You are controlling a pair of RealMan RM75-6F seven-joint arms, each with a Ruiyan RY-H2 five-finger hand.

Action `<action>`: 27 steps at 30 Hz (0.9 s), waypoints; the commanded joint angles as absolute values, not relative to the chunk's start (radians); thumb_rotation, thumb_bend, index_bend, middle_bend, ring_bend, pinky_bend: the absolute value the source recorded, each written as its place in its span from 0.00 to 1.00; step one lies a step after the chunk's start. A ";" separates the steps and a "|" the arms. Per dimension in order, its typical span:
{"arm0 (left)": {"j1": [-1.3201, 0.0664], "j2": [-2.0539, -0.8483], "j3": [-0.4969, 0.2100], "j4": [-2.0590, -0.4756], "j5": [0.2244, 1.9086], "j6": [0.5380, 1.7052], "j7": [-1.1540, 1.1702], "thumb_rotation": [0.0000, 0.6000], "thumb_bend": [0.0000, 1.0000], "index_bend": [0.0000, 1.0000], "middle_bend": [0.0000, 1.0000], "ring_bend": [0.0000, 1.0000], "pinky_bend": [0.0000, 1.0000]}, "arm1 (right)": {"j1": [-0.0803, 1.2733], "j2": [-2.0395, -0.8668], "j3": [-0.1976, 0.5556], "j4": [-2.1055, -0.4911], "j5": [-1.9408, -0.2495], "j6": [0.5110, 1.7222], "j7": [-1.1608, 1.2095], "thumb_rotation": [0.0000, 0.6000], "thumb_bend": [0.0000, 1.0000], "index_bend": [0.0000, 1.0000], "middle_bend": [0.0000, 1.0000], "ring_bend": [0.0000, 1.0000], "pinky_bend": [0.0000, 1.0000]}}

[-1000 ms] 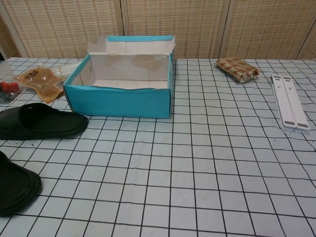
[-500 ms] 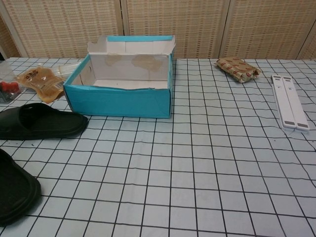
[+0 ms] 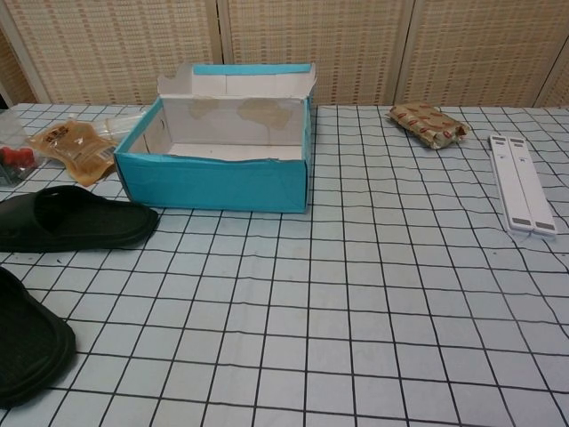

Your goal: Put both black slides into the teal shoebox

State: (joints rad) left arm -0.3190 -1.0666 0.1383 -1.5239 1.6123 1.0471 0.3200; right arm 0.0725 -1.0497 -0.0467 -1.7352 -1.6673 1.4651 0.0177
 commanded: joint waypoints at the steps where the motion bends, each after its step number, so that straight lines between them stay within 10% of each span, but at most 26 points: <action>1: -0.325 -1.078 0.135 -1.514 1.627 1.060 0.328 1.00 0.36 0.00 0.00 0.00 0.00 | 0.073 -1.049 -0.048 -1.736 -1.670 1.464 0.016 1.00 0.18 0.00 0.00 0.00 0.00; 27: -0.362 -1.158 0.153 -1.411 1.674 1.052 0.284 1.00 0.39 0.00 0.03 0.01 0.07 | 0.080 -1.050 -0.050 -1.739 -1.663 1.442 0.008 1.00 0.17 0.00 0.00 0.00 0.00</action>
